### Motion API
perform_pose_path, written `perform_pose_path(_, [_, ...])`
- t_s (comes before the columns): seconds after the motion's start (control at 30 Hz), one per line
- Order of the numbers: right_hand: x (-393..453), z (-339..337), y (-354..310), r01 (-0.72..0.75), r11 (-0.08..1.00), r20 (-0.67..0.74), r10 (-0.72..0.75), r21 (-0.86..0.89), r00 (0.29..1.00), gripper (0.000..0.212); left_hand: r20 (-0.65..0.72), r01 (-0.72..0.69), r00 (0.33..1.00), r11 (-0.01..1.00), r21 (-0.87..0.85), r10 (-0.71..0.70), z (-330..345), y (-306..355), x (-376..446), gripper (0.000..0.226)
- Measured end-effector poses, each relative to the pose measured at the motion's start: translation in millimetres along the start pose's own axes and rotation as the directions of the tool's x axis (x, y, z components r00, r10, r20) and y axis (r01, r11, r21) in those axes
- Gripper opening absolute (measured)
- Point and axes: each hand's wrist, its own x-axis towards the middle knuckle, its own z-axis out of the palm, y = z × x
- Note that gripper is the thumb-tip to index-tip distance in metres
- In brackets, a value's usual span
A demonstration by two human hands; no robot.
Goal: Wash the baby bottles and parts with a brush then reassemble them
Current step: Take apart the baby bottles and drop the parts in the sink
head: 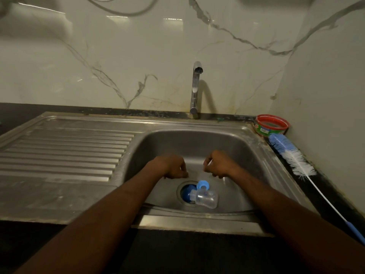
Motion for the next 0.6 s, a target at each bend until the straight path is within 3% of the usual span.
perform_pose_path(0.13, [-2,2,0,0.032,0.999,-0.005,-0.032,-0.022,0.999,0.011,-0.027,-0.035,0.999,0.997,0.070,0.037,3,-8,-12,0.034])
perform_pose_path(0.47, [-17,3,-9,0.124,0.992,0.022,-0.124,-0.023,0.992,0.015,-0.013,-0.008,1.000,0.999,0.039,0.009,5,-3,-7,0.034])
perform_pose_path(0.6, [-27,-5,-10,0.180,0.971,-0.044,-0.189,-0.155,0.981,0.041,-0.022,-0.018,1.000,0.999,0.034,0.019,9,-3,-4,0.037])
